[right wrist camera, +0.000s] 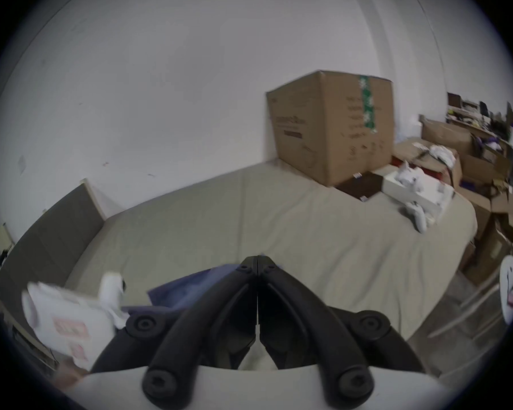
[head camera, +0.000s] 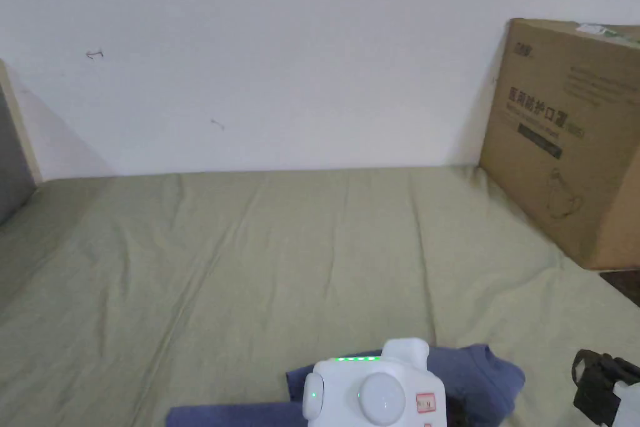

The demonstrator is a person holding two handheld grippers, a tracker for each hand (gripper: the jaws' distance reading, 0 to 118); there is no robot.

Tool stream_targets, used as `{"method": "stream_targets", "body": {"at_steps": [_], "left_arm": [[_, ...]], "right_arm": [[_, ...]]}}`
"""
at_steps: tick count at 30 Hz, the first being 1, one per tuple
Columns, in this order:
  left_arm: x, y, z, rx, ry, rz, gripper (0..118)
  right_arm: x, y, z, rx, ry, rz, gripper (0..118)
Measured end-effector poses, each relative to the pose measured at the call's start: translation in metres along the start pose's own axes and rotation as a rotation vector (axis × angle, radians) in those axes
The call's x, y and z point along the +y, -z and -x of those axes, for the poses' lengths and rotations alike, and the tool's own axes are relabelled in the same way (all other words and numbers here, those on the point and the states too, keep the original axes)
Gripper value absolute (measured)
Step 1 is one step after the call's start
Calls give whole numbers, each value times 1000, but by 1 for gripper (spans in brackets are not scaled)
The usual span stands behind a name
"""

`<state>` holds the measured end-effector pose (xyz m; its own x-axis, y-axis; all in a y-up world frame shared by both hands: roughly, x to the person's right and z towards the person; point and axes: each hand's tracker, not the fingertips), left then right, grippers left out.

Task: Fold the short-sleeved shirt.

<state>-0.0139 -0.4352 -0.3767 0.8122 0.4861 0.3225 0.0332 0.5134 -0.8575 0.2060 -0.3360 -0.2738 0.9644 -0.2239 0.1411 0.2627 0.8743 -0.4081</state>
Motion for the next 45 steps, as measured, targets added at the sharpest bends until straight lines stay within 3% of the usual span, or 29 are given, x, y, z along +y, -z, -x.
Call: {"method": "stream_targets", "body": {"at_steps": [2, 3, 4, 8, 9, 12, 13, 15, 16, 19, 22, 26, 27, 28, 29, 30, 34, 40, 42, 43, 45], "left_arm": [[-22, 28, 7, 68, 10, 101, 20], [-30, 36, 13, 72, -9, 146, 34], [-35, 41, 17, 73, -14, 186, 72], [-36, 28, 21, 46, -22, 179, 118], [-31, 17, 19, 50, 1, 115, 118], [-13, -15, 22, 85, 22, 48, 104], [-13, -27, 25, 106, 21, 15, 83], [-19, -46, 34, 186, 34, -29, 23], [-25, -51, 42, 260, 40, -25, 1], [-50, -65, 73, 307, -4, -13, 0], [-64, -84, 105, 282, -160, -30, 0], [-58, -121, 149, 448, -227, -142, 2], [-53, -131, 164, 459, -240, -169, 16], [-47, -138, 178, 465, -268, -177, 44], [-39, -146, 192, 489, -302, -170, 63], [-31, -150, 205, 510, -327, -167, 76], [0, -140, 245, 581, -331, -156, 96], [13, -63, 271, 569, -248, 49, 98], [6, -42, 270, 688, -257, 75, 90], [7, -43, 261, 679, -217, 24, 89], [5, -52, 244, 686, -185, 21, 72]], "right_arm": [[-11, 7, -18, -27, 21, 50, 0], [-17, 9, -23, -37, 30, 71, 0], [-22, 11, -26, -43, 39, 82, 0], [-34, 17, -18, -26, 52, 122, 0], [-34, 18, -15, -20, 50, 127, 0], [-33, 22, 0, 12, 31, 135, 0], [-33, 22, 5, 27, 24, 135, 0], [-33, 24, 13, 58, 7, 134, 0], [-35, 25, 19, 72, -2, 138, 0], [-42, 32, 28, 113, -35, 162, 0], [-51, 39, 39, 139, -61, 190, 0], [-57, 50, 48, 162, -72, 221, 0], [-56, 53, 49, 166, -74, 223, 0], [-55, 56, 50, 169, -76, 227, 0], [-54, 59, 51, 173, -79, 229, 0], [-55, 61, 52, 174, -83, 230, 0], [-56, 71, 59, 174, -87, 247, 0], [-65, 85, 56, 153, -89, 303, 0], [-65, 83, 65, 144, -86, 323, 0], [-66, 83, 66, 145, -87, 329, 0], [-67, 85, 67, 150, -90, 338, 0]]}}
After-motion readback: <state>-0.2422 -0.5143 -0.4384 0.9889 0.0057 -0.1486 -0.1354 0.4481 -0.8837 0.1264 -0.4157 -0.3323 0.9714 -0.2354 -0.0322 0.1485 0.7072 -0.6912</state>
